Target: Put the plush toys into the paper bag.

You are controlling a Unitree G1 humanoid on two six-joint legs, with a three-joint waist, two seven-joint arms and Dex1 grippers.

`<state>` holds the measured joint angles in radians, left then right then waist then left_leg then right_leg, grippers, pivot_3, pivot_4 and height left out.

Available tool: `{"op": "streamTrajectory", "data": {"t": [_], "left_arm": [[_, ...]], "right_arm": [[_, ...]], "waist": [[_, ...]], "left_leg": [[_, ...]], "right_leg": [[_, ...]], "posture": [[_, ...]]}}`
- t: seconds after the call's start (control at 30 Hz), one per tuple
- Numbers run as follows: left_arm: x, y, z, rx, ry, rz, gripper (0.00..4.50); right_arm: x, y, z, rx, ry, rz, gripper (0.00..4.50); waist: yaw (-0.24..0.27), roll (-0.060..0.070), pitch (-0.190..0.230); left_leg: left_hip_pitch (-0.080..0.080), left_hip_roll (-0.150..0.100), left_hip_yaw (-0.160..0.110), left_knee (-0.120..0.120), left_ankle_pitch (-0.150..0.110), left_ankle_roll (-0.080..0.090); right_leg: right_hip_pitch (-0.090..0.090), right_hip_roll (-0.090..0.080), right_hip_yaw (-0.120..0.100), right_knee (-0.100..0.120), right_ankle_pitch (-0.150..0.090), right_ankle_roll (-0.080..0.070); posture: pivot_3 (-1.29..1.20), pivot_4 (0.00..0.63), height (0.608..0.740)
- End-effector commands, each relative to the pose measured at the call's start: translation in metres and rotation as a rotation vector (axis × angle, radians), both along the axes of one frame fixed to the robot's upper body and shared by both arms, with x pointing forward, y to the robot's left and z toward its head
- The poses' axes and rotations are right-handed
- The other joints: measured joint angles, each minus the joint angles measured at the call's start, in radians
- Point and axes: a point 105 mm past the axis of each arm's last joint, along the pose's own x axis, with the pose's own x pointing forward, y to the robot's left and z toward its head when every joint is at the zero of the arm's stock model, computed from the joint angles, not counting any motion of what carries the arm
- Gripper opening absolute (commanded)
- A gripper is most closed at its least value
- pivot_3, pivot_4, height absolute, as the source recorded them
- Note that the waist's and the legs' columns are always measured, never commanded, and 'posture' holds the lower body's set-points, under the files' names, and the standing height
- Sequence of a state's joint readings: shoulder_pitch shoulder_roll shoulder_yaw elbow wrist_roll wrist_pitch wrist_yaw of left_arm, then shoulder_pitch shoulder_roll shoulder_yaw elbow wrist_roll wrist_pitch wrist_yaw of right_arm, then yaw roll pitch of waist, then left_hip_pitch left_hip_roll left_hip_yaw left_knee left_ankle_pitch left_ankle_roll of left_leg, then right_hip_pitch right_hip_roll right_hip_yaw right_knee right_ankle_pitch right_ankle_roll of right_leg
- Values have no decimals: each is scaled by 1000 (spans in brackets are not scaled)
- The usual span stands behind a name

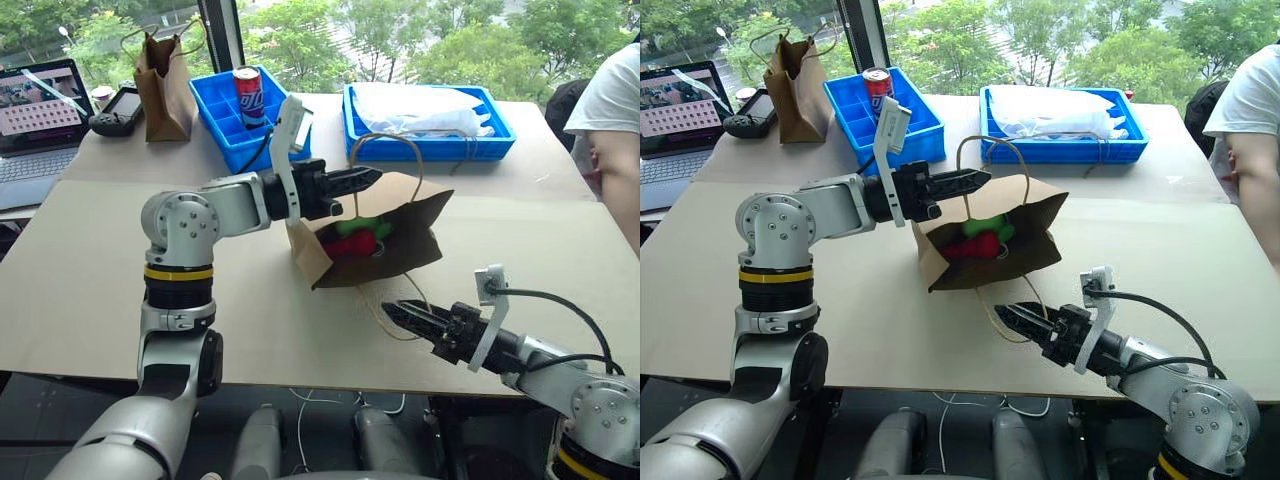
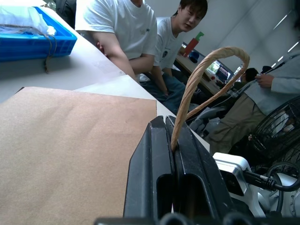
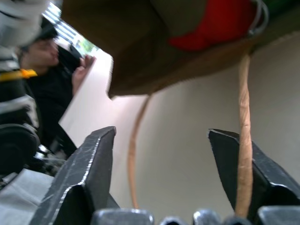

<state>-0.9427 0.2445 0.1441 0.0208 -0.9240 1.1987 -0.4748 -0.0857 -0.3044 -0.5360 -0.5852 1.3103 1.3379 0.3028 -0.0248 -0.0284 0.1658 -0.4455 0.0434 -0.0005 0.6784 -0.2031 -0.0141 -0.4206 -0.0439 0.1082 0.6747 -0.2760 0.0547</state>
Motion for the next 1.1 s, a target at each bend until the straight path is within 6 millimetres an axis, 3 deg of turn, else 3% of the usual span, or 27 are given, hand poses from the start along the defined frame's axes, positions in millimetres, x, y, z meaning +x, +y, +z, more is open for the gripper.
{"op": "streamTrajectory", "data": {"t": [0.03, 0.23, 0.37, 0.47, 0.67, 0.77, 0.8, 0.83, 1.1], "left_arm": [[-1, 4, 15, -15, -63, 10, 0], [20, 16, 37, -5, -153, 85, 0], [29, 25, 48, -4, -197, 118, 0], [33, 28, 48, 1, -206, 127, 0], [25, 27, 27, 61, -174, 79, 0], [14, 28, 24, 61, -159, 9, 0], [12, 29, 24, 58, -151, -4, 587], [13, 33, 25, 57, -147, -2, 756], [28, 71, 35, 150, -218, 78, 3602]], "right_arm": [[2, -4, 47, 160, -151, -8, 1979], [27, 12, 118, 227, -333, -3, 19], [40, 17, 144, 207, -380, -11, 19], [45, 21, 150, 199, -381, -10, 19], [51, 23, 130, 80, -315, -38, 19], [48, 23, 126, 109, -283, -35, 19], [47, 23, 126, 117, -276, -33, 0], [46, 23, 125, 118, -272, -35, 317], [40, 15, 131, 99, -293, -20, 2891]], "waist": [[-4, 0, 0], [-20, 0, 0], [-18, 0, 0], [-16, 0, 0], [-11, 0, 0], [-13, 0, 0], [-14, 0, 0], [-16, 0, 0], [-18, 0, 0]], "left_leg": [[0, 0, 0, 0, 0, 0], [0, 0, 0, 0, 1, 1], [0, 0, 0, -2, 1, 1], [-1, 0, 0, -2, 1, 1], [-4, 0, -1, -2, 1, 1], [-5, 0, -1, -1, 1, 1], [-5, 0, -1, -1, 1, 1], [-5, 0, -1, -2, 1, 1], [-4, 0, -1, -1, 1, 1]], "right_leg": [[0, 0, 0, 0, 0, 0], [-1, 1, 0, 2, 0, 0], [-1, 1, 0, 0, 0, 0], [-1, 0, -1, -1, 0, 0], [-2, -1, -1, -2, 0, 0], [-2, 0, -2, -2, 0, 0], [-2, 0, -2, -2, 0, 0], [-3, 0, -2, -2, 0, 0], [-3, 0, -1, -1, 0, 0]], "posture": [[0, 150, 698], [0, 150, 698], [0, 150, 698], [0, 150, 698], [0, 150, 698], [0, 150, 698], [0, 150, 698], [0, 150, 698], [0, 150, 698]]}}
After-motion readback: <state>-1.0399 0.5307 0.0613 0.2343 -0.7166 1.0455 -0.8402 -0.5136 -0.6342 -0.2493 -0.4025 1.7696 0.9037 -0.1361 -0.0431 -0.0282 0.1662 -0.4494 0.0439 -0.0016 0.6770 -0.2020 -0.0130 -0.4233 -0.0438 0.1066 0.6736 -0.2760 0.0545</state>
